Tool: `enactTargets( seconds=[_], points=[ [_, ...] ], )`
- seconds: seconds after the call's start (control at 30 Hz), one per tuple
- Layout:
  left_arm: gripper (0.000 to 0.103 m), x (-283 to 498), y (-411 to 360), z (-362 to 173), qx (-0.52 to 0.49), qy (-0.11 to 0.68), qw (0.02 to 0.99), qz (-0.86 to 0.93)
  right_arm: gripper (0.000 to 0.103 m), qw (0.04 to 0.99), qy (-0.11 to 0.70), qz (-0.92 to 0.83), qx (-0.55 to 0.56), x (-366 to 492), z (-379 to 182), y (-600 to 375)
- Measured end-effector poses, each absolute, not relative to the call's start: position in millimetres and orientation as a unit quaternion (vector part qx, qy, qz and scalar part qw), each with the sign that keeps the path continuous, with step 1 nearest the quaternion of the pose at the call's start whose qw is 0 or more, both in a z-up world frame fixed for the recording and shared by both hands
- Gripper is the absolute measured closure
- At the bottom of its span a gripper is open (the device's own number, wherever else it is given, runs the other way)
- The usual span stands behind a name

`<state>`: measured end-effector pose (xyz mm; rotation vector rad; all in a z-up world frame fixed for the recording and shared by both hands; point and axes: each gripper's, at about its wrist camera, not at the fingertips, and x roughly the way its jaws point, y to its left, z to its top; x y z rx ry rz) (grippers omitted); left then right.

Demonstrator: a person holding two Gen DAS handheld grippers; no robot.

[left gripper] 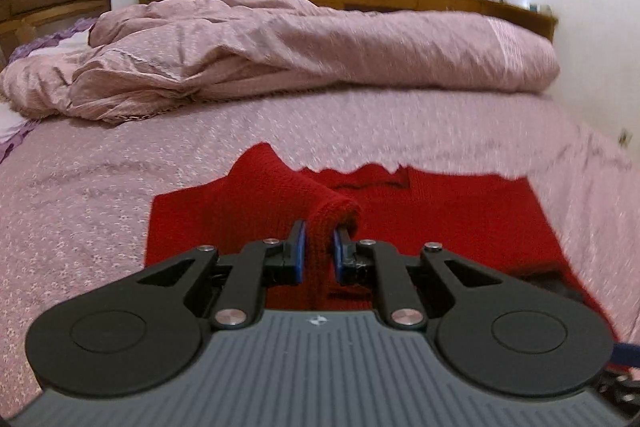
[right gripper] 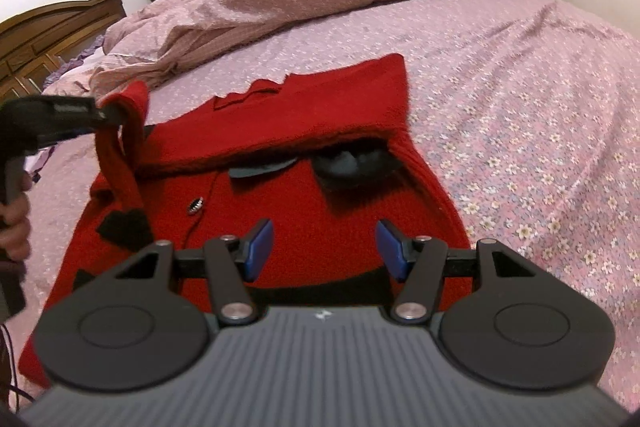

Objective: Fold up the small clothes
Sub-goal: 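Lift the sleeve with the left gripper and carry it across the cardigan body, then move the open right gripper to the black cuff of the second sleeve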

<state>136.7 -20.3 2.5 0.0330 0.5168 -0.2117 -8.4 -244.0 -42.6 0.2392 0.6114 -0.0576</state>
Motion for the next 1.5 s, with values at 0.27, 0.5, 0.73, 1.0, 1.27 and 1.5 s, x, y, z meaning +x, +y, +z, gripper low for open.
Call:
enactTargets(
  seconds=[0.27, 0.5, 0.73, 1.0, 1.27, 1.5],
  points=[
    [0.072, 146, -28, -16, 0.023, 0.290, 0.949, -0.120, 0.044, 0.944, 0.305, -0.035, 0.120, -9, -47, -247],
    [0.028, 123, -21, 1, 0.025, 0.298, 0.946, -0.128, 0.044, 0.944, 0.307, -0.036, 0.115, -8, -47, -246],
    [0.025, 98, 10, 13, 0.016, 0.306, 0.946, -0.103, 0.044, 0.949, 0.298, -0.019, 0.102, -9, -39, -236],
    [0.023, 82, 67, -4, 0.005, 0.345, 0.938, -0.036, 0.044, 0.955, 0.287, 0.025, 0.064, -2, -28, -212],
    [0.023, 79, 110, -32, -0.006, 0.399, 0.916, 0.031, 0.044, 0.959, 0.274, 0.071, 0.019, 11, -15, -178],
    [0.023, 81, 126, -46, -0.017, 0.428, 0.902, 0.051, 0.044, 0.955, 0.271, 0.116, -0.017, 23, -9, -143]
  ],
)
